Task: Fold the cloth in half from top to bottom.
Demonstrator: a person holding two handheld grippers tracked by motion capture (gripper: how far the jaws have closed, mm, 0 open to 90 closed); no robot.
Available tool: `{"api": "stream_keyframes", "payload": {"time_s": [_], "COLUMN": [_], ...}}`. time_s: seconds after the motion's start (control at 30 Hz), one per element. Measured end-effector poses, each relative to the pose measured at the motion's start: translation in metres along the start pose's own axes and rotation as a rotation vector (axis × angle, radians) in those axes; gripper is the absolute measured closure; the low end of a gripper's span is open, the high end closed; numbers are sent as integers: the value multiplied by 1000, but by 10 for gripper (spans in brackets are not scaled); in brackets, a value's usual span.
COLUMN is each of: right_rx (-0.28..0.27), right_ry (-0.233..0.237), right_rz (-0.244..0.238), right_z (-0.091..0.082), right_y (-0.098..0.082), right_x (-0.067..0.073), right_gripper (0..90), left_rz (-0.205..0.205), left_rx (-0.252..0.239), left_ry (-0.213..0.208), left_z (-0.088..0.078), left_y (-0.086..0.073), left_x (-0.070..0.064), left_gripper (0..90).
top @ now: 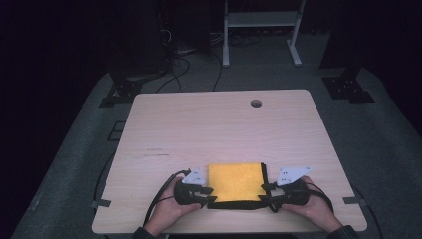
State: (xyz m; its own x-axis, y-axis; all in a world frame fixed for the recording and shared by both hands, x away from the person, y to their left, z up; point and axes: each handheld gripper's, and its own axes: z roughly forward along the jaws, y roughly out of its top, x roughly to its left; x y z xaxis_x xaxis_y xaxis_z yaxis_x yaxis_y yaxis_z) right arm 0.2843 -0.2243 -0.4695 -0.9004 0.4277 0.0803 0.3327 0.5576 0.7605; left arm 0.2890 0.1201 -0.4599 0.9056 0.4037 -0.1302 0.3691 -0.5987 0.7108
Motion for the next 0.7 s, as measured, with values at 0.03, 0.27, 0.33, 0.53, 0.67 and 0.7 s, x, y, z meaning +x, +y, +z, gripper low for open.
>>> {"api": "stream_keyframes", "payload": {"time_s": [0.03,0.27,0.33,0.53,0.67,0.7], "right_rx": [-13,-100,-105,-84,-59,-56], "right_ry": [-15,-129,-168,-275,-324,-330], "right_rz": [11,84,109,180,225,232], "right_z": [-2,-24,-30,-44,-53,-54], "right_y": [0,-4,-8,-27,-39,-41], "right_x": [-1,-16,-22,-39,-46,-48], "right_gripper": [514,416,386,324,285,275], "left_rz": [-8,-46,-61,-113,-152,-163], "left_rx": [-12,-53,-53,-47,-42,-39], "left_ry": [9,93,128,247,312,335], "left_z": [-2,-25,-33,-56,-71,-75], "left_y": [0,-11,-18,-41,-57,-63], "left_x": [0,5,8,20,29,32], "left_gripper": [604,465,422,334,293,280]}}
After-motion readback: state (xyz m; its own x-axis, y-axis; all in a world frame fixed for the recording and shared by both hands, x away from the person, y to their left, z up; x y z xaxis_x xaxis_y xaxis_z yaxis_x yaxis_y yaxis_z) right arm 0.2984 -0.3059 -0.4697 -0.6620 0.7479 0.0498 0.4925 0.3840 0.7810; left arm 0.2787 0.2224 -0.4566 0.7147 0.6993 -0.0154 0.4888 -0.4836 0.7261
